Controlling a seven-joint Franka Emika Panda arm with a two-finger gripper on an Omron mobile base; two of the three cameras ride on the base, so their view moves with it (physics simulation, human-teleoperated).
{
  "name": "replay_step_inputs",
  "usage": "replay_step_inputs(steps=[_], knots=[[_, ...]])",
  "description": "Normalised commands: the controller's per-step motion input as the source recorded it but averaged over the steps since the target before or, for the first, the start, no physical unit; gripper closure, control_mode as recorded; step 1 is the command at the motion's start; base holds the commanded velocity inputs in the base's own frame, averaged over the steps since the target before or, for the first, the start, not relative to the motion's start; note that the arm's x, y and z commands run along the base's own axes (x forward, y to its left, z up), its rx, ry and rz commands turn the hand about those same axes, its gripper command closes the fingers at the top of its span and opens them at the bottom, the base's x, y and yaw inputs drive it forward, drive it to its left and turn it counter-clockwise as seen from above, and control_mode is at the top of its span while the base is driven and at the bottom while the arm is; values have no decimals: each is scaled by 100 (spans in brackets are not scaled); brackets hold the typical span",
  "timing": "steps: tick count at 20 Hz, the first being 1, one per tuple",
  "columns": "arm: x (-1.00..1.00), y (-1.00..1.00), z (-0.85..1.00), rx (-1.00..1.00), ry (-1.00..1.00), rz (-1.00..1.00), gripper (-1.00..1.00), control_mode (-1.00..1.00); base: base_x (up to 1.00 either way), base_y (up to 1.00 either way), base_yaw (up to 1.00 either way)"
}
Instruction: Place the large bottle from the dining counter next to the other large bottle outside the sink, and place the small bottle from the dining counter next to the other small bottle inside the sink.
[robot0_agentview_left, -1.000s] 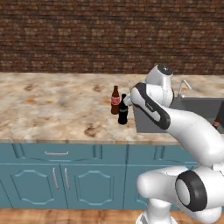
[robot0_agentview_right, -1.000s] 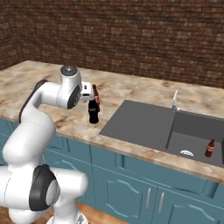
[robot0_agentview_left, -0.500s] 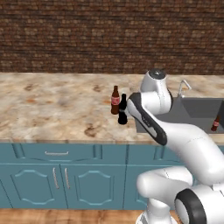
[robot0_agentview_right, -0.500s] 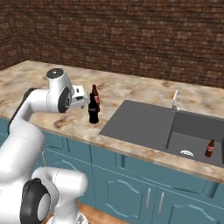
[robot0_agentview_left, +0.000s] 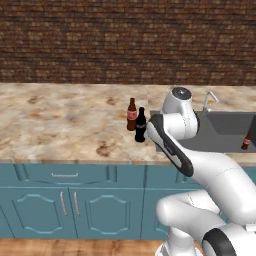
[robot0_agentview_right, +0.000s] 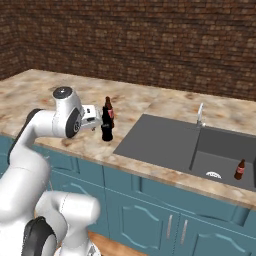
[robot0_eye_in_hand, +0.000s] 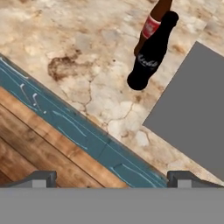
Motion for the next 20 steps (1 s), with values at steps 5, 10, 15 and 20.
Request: replay_step_inputs(steps=[5,10,15,20], knots=[[0,0,-3,0,0,0,-100,100,-40,0,0],[0,0,0,0,0,0,-100,100,-61,0,0],[0,0,0,0,0,0,-100,100,-1,-63,0],[0,0,0,0,0,0,-100,100,0,-100,0]])
